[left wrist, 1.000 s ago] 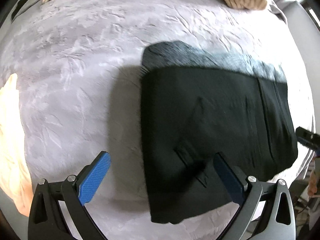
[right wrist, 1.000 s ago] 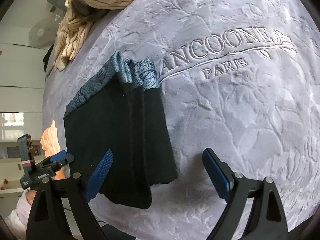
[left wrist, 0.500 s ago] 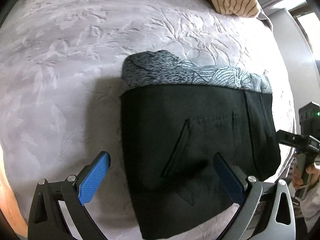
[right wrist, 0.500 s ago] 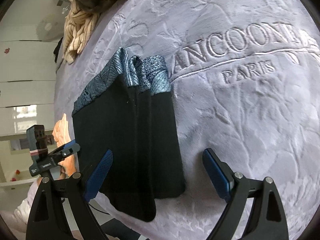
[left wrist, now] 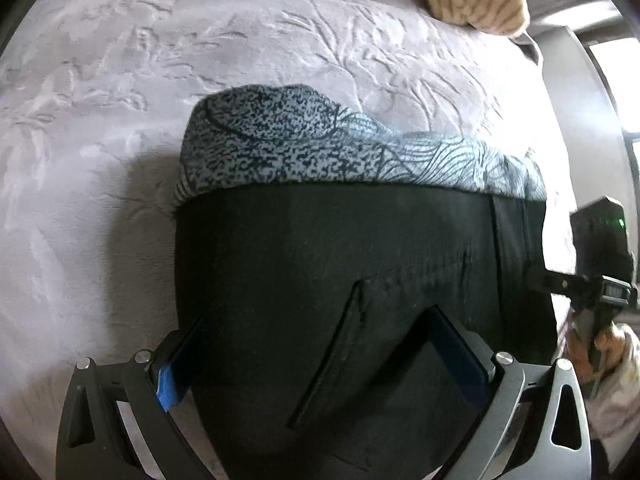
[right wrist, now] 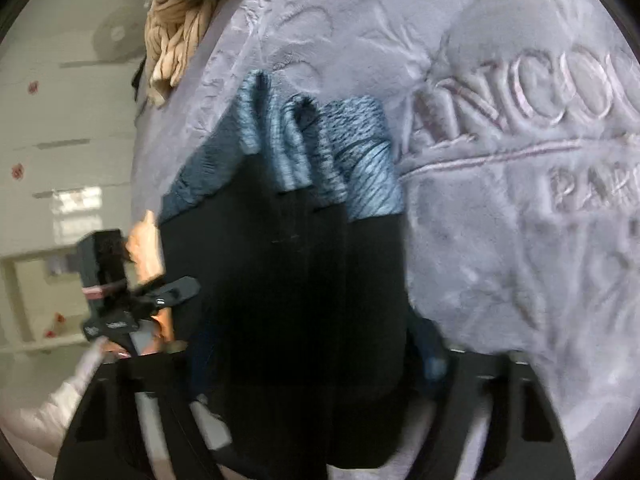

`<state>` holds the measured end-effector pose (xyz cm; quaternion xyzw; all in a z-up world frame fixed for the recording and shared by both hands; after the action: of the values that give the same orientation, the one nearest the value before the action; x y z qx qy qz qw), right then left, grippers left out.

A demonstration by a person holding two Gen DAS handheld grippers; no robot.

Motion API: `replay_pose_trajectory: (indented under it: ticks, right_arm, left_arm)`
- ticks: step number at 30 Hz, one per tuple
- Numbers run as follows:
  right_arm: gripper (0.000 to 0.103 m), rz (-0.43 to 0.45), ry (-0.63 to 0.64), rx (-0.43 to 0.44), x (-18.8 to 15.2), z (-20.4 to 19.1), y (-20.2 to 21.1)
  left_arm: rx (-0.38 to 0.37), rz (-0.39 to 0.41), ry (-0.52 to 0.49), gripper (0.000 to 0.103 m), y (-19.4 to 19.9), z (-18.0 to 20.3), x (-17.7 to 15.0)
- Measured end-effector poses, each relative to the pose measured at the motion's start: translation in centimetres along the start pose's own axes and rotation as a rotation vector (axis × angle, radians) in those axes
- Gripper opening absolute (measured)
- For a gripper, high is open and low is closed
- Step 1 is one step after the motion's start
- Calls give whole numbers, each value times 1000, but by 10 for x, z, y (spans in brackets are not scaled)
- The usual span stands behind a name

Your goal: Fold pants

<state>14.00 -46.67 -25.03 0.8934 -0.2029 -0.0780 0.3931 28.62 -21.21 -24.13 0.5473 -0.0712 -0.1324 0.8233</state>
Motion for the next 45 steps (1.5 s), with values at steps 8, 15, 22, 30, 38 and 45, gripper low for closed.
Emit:
replay_pose_trajectory:
  ticks: [8,15,22,30,38,45]
  right_arm:
    - [51,59,13,94,-10,-23,27]
    - [51,98,58,141,-30,-71,44]
    - [51,59,34,189,-72,-99,9]
    - [61,-50,-26,-99,-90,-90,-46]
    - [20,113,51,-213,-74,-114,10]
    - [19,81,155,-327,-48,-138,-20]
  left_arm:
    - [-32,76,-65,67,38,16,-19]
    - [-31,93,-104,67,85,4,-42]
    - [43,73,-97,67,107,-32,-75]
    - [307,125,-104,84,84,-78,-93]
    - [206,247,-107,83,127,-57,-80]
    - [235,234,-152,83,76,-29,-54]
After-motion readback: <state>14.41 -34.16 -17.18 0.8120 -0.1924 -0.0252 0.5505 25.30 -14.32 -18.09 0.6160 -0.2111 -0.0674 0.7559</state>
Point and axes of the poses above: each gripper's, at about its wrist camera, not at the fingertips, and y roughly against the way its jaws point, z to its right, x to its top, the point moved 3 cm from there along -y, roughly the way its jaws point, and after that the axes turned 11 degrees about y, right-handed, at the moved point
